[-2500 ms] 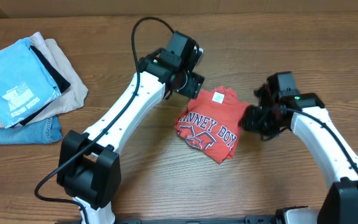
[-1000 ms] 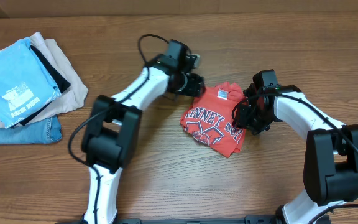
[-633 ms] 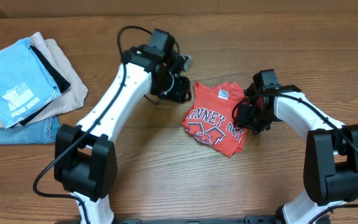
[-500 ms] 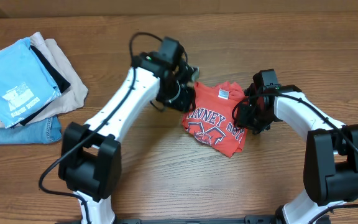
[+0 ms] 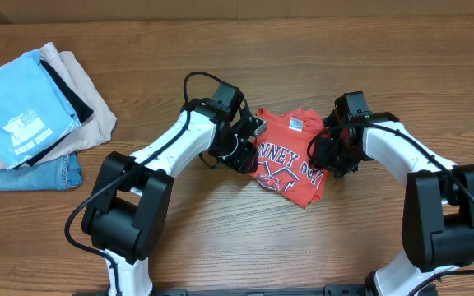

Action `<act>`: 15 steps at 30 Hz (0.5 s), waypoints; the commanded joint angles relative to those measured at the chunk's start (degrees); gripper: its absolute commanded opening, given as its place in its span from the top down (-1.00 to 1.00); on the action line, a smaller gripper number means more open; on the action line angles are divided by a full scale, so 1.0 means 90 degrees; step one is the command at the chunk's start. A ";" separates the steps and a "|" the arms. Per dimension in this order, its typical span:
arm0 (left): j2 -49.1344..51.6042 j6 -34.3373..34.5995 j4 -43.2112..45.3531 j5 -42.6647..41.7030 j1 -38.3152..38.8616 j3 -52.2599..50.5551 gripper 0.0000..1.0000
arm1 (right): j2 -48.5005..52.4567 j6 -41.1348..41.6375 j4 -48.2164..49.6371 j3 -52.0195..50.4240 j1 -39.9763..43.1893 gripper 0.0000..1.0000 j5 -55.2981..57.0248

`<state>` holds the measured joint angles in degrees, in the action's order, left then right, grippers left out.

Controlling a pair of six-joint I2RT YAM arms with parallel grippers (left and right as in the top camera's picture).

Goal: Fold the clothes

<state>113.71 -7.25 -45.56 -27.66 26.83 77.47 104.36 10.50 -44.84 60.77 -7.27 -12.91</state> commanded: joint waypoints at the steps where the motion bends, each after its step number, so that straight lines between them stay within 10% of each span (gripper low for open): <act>1: 0.0066 -0.0338 0.0131 -0.0325 0.0022 -0.0027 0.10 | 0.0279 0.0019 -0.0022 -0.0185 0.0102 0.20 0.1049; 9: 0.0228 -0.0318 0.0163 -0.0005 0.0022 -0.0032 0.62 | 0.0279 0.0019 -0.0051 -0.0185 0.0102 0.21 0.1047; 15: 0.0260 0.0335 0.0544 0.2465 -0.0027 -0.0032 0.78 | 0.0279 0.0017 -0.0051 -0.0185 0.0102 0.21 0.1049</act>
<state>115.00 -7.20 -42.04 -19.29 27.05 77.38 104.36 10.52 -44.97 60.82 -7.27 -12.80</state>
